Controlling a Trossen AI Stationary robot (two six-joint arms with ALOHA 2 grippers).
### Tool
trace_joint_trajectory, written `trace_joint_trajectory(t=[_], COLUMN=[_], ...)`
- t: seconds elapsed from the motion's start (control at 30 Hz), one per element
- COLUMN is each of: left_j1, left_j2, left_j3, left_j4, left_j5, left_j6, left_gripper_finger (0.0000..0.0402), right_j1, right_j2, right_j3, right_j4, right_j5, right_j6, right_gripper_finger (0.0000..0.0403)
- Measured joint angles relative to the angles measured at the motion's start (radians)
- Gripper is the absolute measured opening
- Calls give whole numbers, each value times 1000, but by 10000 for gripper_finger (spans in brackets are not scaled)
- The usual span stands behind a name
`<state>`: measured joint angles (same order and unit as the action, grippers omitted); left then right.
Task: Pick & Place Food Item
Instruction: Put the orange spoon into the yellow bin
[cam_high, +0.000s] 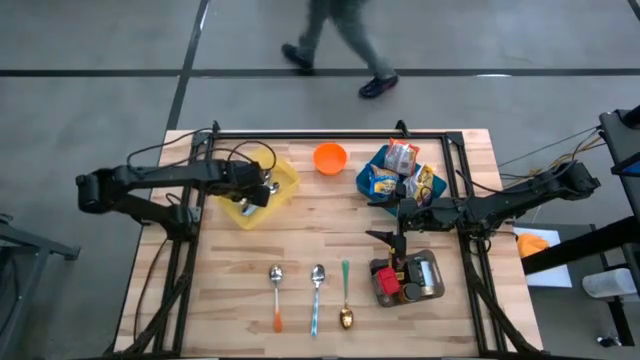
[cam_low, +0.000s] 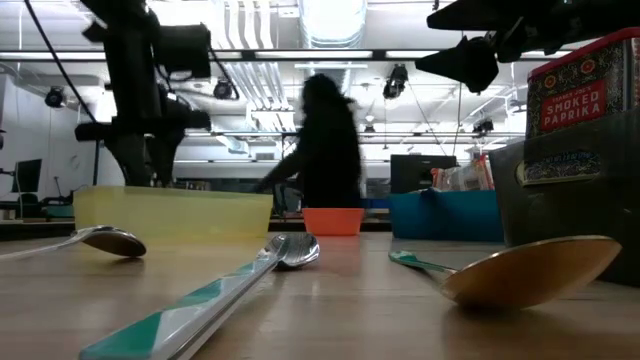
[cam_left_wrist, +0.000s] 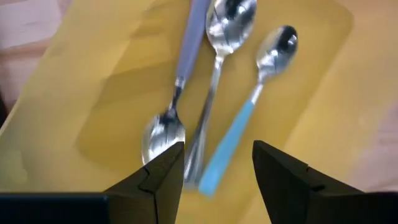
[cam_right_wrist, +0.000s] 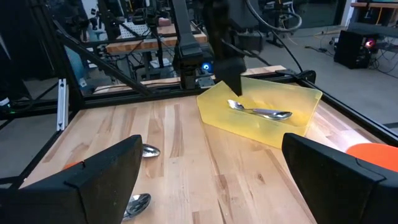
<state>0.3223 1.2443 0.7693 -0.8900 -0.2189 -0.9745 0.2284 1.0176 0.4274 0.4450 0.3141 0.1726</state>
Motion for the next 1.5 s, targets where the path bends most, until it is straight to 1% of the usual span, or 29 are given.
trace_joint_trajectory(t=[0.13, 0.23, 0.33, 0.53, 0.67, 0.73, 0.8, 0.9, 1.03, 1.17, 1.33, 1.5], left_j1=[-112, -210, -297, -483, -594, -640, -680, -733, -793, -826, -832, -831], left_j2=[0, 0, 0, 17, 69, 105, 144, 205, 290, 378, 491, 578], left_j3=[77, 123, 153, 171, 171, 171, 171, 173, 214, 294, 392, 440], left_j4=[-84, -108, -118, -117, -114, -94, -66, -7, 57, 63, 56, 57], left_j5=[-52, -99, -110, -102, -100, -68, -12, 71, 136, 142, 151, 196], left_j6=[-107, -212, -326, -575, -700, -745, -781, -812, -856, -893, -887, -888], left_gripper_finger=[193, 193, 193, 193, 193, 193, 193, 193, 193, 193, 193, 193], right_j1=[0, 0, 0, 0, 0, 0, 0, 0, 0, 0, 0, 0], right_j2=[0, 0, 0, 0, 0, 0, 0, 0, 0, 0, 0, 0], right_j3=[0, 0, 0, 0, 0, 0, 0, 0, 0, 0, 0, 0], right_j4=[0, 0, 0, 0, 0, 0, 0, 0, 0, 0, 0, 0], right_j5=[0, 0, 0, 0, 0, 0, 0, 0, 0, 0, 0, 0], right_j6=[0, 0, 0, 0, 0, 0, 0, 0, 0, 0, 0, 0], right_gripper_finger=[381, 381, 381, 381, 381, 381, 381, 381, 381, 381, 381, 381])
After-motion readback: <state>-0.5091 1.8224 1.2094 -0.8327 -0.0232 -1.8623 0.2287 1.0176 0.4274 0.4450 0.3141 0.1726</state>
